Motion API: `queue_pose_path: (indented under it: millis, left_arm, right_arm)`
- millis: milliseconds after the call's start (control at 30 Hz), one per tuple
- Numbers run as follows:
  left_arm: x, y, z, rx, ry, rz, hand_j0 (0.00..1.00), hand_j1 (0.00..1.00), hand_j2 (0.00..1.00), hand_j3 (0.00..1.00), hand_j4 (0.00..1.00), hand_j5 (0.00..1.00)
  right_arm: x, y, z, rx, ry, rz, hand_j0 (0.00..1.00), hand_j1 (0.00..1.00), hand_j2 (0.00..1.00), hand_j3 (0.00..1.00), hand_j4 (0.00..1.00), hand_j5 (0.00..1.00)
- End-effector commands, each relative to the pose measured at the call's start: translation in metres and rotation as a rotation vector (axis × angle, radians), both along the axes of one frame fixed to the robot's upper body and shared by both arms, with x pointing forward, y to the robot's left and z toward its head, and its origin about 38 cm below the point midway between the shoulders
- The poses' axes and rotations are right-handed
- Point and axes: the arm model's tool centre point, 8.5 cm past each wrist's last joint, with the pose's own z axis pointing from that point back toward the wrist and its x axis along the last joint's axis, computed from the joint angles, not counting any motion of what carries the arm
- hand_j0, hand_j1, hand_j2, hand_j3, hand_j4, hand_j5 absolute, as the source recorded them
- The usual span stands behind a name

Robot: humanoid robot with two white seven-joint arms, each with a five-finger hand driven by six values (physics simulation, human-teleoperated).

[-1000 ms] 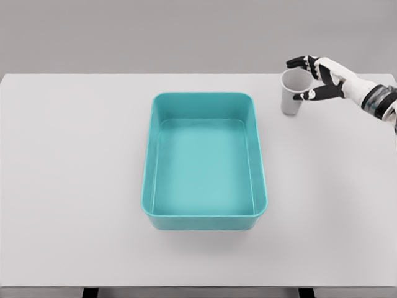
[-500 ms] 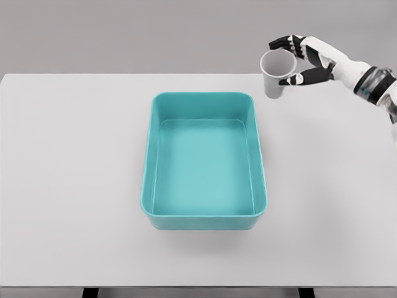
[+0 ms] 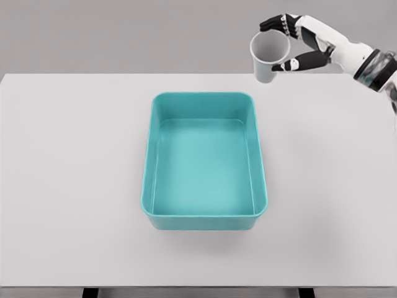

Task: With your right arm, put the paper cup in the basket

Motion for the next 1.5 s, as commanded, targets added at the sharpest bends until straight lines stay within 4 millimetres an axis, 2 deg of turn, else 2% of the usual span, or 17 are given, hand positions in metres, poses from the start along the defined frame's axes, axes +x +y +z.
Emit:
queue_pose_path:
  millis: [0,367,433,833,1167,1467]
  left_arm:
    - [0.0,0.0,0.0,0.0,0.0,0.0,1.0,1.0,1.0,1.0,1.0,1.0]
    - [0.0,0.0,0.0,0.0,0.0,0.0,1.0,1.0,1.0,1.0,1.0,1.0]
    - [0.0,0.0,0.0,0.0,0.0,0.0,1.0,1.0,1.0,1.0,1.0,1.0]
    - [0.0,0.0,0.0,0.0,0.002,0.0,1.0,1.0,1.0,1.0,1.0,1.0]
    - [0.0,0.0,0.0,0.0,0.0,0.0,1.0,1.0,1.0,1.0,1.0,1.0]
    - [0.0,0.0,0.0,0.0,0.0,0.0,1.0,1.0,1.0,1.0,1.0,1.0]
  right_arm:
    - [-0.004,0.009,0.01,0.006,-0.03,0.031,0.77,0.77,0.77,0.77,0.77,0.77]
    - [-0.029,0.055,0.034,-0.005,-0.122,0.178,0.78,0.78,0.78,0.78,0.78,0.78]
    - [-0.034,0.064,0.03,-0.015,-0.121,0.205,0.78,0.78,0.78,0.78,0.78,0.78]
    - [-0.045,0.088,0.009,-0.064,-0.088,0.277,0.79,0.79,0.79,0.79,0.79,0.79]
    - [-0.051,0.099,-0.011,-0.118,-0.068,0.316,0.79,0.79,0.79,0.79,0.79,0.79]
    - [-0.057,0.111,-0.017,-0.231,-0.112,0.337,0.78,0.78,0.78,0.78,0.78,0.78]
